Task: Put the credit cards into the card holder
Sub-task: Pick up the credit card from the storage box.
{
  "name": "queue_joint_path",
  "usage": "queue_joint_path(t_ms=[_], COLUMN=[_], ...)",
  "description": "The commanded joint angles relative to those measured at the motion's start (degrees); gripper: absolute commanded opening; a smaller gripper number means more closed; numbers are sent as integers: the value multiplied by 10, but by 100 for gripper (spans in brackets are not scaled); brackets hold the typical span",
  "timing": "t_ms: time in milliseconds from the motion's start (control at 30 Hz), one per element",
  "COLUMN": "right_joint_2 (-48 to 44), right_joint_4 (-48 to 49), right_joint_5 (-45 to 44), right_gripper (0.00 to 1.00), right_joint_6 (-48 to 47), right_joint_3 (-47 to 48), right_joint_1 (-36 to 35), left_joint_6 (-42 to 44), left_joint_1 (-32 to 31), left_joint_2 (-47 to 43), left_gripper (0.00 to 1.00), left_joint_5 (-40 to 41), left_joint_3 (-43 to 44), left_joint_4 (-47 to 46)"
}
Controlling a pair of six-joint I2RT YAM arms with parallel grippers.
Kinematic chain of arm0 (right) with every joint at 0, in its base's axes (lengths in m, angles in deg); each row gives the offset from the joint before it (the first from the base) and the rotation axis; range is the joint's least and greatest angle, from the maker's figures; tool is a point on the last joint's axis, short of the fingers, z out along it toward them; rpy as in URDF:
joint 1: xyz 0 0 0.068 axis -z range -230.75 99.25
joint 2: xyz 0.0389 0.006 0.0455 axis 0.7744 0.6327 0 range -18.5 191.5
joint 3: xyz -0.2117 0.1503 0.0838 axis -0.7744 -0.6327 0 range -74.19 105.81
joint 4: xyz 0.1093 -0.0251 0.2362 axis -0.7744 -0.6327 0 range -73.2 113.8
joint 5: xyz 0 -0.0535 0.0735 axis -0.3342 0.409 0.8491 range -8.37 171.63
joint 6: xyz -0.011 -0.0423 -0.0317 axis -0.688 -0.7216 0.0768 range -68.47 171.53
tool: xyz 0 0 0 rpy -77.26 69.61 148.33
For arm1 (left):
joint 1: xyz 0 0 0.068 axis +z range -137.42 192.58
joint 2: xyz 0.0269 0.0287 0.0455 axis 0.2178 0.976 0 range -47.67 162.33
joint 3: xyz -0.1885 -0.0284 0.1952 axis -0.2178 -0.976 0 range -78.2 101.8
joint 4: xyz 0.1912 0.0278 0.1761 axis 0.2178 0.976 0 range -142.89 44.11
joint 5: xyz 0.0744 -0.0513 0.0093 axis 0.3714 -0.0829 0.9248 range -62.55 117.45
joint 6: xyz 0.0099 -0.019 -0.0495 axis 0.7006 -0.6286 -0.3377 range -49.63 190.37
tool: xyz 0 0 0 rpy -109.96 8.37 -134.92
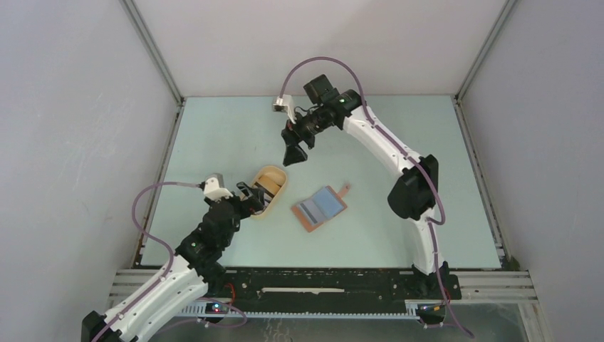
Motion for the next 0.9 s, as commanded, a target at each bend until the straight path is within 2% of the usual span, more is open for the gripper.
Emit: queue_joint_path(t_ms=[0, 233, 400, 667, 867], right_joint_2=[61, 156, 222, 256, 276], right_joint_4=[-25, 11, 24, 33, 40], right_joint_5=[-16, -41, -43, -27, -65], right_gripper=[90, 86, 77, 63, 63], right_joint_6=[43, 125, 193, 223, 237], right_joint_3=[88, 177, 229, 215, 211], right_joint_1=[-12, -25, -37, -60, -74], left_joint_6=[-4, -10, -26, -54, -75], left_joint_1=[9, 37, 71, 111, 131], left_joint_2=[12, 14, 20, 2, -8], left_gripper=[100, 100, 100, 100, 98], left_joint_5=[12, -16, -39, -58, -64], left_joint_3=[-10, -19, -24, -40, -50], left_joint_4=[-24, -34, -28, -18, -7])
